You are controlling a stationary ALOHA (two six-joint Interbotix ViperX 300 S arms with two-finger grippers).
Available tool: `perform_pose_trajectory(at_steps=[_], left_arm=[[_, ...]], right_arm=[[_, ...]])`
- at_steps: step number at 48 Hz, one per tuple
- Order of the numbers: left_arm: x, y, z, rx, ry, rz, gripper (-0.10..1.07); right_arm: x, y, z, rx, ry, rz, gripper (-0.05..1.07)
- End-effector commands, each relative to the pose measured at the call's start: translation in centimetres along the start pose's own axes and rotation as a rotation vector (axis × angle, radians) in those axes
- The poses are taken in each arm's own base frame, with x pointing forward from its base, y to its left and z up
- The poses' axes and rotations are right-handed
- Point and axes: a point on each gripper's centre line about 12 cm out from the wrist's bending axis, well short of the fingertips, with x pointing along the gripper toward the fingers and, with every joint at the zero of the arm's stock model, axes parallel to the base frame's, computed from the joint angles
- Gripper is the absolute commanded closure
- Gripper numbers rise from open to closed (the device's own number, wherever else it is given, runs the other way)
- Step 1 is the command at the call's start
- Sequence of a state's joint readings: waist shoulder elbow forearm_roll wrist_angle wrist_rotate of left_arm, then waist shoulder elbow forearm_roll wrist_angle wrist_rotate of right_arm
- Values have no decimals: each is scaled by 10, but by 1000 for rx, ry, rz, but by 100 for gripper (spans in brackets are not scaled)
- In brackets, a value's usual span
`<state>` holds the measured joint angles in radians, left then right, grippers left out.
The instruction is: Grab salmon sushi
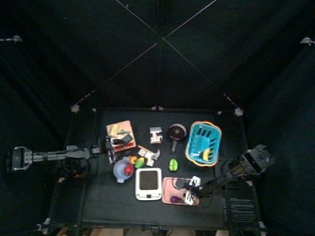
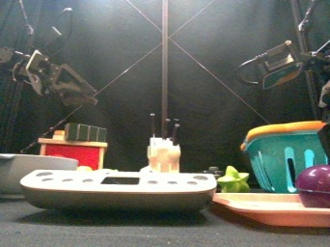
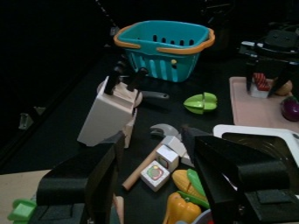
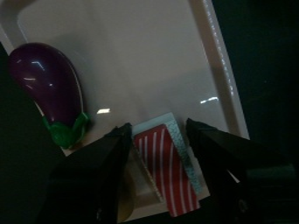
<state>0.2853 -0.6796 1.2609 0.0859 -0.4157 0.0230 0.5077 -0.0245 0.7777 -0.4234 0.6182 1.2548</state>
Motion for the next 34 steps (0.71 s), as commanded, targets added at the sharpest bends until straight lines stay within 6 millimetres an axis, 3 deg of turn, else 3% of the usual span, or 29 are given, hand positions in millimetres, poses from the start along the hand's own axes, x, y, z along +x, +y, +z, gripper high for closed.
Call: perform_pose_trajectory(at_steps=[1,22,34], left_arm=[[1,1,4,0,-11,3,8],[1,1,3,0,-9,6,8],[1,1,1,1,-4,5,8]], right_arm=[[-4,0,4,9,-13,13,20],[-2,-16,30,53,-55,-18,25],[0,-17,30,82,-41,-15,20]])
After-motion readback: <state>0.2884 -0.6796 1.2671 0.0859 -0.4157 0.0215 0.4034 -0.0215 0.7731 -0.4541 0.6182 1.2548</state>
